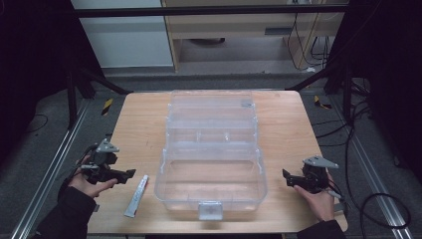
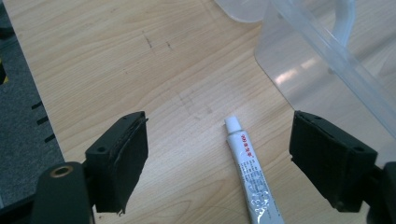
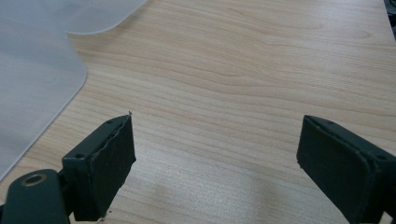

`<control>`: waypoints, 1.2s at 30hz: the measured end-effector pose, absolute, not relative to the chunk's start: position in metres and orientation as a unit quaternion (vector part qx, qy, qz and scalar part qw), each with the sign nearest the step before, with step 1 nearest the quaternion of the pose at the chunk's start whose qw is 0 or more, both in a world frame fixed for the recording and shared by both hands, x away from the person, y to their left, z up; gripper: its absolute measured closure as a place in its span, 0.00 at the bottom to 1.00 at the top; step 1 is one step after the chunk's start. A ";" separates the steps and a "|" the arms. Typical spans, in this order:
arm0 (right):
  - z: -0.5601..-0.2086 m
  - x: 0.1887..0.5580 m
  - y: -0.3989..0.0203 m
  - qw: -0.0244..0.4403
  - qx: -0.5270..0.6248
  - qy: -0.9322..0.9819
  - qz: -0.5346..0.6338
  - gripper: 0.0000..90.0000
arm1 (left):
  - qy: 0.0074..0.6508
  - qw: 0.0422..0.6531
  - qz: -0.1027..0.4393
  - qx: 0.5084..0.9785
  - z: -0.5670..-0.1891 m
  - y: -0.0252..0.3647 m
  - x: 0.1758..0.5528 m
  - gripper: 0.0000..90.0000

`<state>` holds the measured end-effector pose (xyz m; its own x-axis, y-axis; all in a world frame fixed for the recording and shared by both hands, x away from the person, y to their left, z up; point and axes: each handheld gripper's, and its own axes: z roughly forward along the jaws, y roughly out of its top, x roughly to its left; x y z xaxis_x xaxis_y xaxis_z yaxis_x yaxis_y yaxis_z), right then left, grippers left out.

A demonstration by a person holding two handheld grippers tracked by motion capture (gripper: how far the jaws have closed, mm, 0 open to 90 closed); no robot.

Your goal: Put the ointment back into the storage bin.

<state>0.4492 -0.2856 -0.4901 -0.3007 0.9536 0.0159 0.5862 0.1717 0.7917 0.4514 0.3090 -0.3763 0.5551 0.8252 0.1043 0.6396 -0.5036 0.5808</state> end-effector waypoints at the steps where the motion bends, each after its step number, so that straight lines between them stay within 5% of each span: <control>1: -0.490 0.449 -0.286 0.255 0.533 0.722 0.360 0.13 | 0.433 0.247 0.188 0.846 -0.376 0.309 0.451 0.22; 36: -0.495 0.451 -0.283 0.235 0.525 0.737 0.355 0.17 | 0.470 0.169 0.107 0.860 -0.422 0.284 0.457 0.43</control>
